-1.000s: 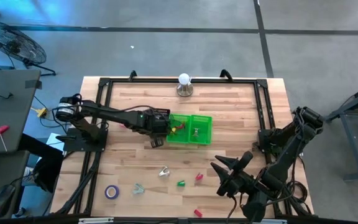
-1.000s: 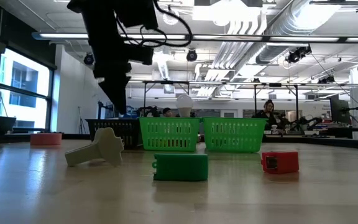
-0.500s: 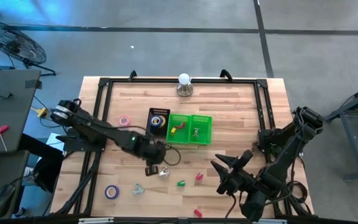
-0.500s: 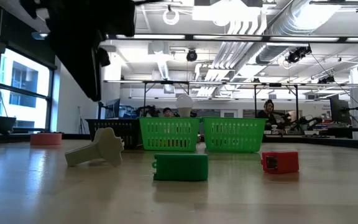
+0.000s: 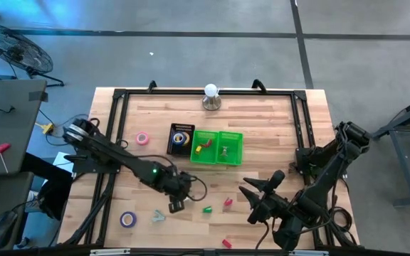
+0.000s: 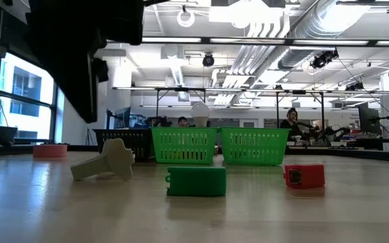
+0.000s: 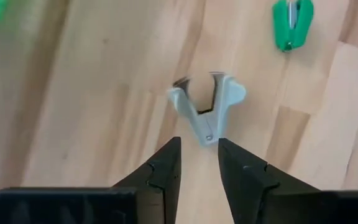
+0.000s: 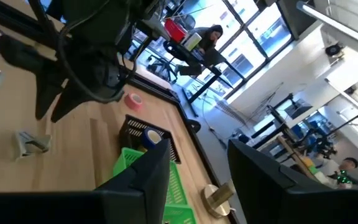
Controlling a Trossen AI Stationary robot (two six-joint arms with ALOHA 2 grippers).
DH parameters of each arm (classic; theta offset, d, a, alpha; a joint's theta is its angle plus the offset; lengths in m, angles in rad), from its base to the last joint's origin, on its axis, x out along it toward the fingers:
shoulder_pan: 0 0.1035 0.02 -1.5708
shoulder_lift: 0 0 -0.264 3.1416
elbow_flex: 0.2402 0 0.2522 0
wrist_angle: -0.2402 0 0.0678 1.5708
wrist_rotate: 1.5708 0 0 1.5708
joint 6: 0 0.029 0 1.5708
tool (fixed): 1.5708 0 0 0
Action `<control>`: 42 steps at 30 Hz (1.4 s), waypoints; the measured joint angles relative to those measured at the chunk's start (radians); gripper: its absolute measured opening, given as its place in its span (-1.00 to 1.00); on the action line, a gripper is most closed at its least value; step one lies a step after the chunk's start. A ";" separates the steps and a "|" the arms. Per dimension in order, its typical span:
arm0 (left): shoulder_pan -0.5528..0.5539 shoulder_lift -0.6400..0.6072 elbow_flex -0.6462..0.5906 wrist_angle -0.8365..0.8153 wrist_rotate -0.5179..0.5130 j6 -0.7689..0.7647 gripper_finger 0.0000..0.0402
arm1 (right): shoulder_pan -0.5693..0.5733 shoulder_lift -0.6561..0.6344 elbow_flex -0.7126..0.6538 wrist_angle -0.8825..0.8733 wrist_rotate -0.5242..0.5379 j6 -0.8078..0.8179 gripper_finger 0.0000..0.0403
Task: Pick and place Stapler, Stapler remover, tape
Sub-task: Put the gray staple remover into the right green bin
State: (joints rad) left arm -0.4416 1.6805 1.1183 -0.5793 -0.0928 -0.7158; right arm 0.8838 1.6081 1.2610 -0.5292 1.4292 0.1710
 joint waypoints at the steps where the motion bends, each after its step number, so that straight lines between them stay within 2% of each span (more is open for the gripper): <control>1: 0.000 0.011 0.000 0.020 0.007 0.000 -0.49 | 0.000 0.000 0.000 -0.001 -0.002 0.006 -0.24; 4: -0.005 0.040 0.000 0.055 0.025 -0.001 -0.48 | 0.000 0.000 0.000 -0.006 -0.021 0.010 -0.24; 7: -0.005 0.055 0.000 0.097 0.027 0.001 -0.38 | 0.000 0.000 0.000 -0.006 -0.042 0.013 -0.24; 15: -0.004 0.067 0.000 0.116 0.026 0.000 0.16 | 0.000 0.000 0.000 -0.013 -0.080 0.043 -0.24; 20: -0.004 0.067 0.000 0.118 0.023 -0.001 0.37 | 0.000 0.000 0.000 -0.013 -0.101 0.057 -0.24; 29: -0.004 0.127 0.004 0.177 -0.013 0.004 0.42 | 0.000 0.000 0.000 -0.014 -0.119 0.066 -0.24; 33: -0.005 0.148 0.006 0.181 -0.060 0.005 0.42 | 0.000 0.000 0.000 -0.014 -0.125 0.068 -0.24; 42: -0.004 0.143 0.003 0.174 -0.089 0.012 0.42 | 0.000 0.000 0.000 -0.014 -0.132 0.068 -0.24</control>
State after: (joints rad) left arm -0.4461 1.8236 1.1217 -0.4049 -0.1815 -0.7035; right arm 0.8841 1.6081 1.2613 -0.5430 1.2976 0.2394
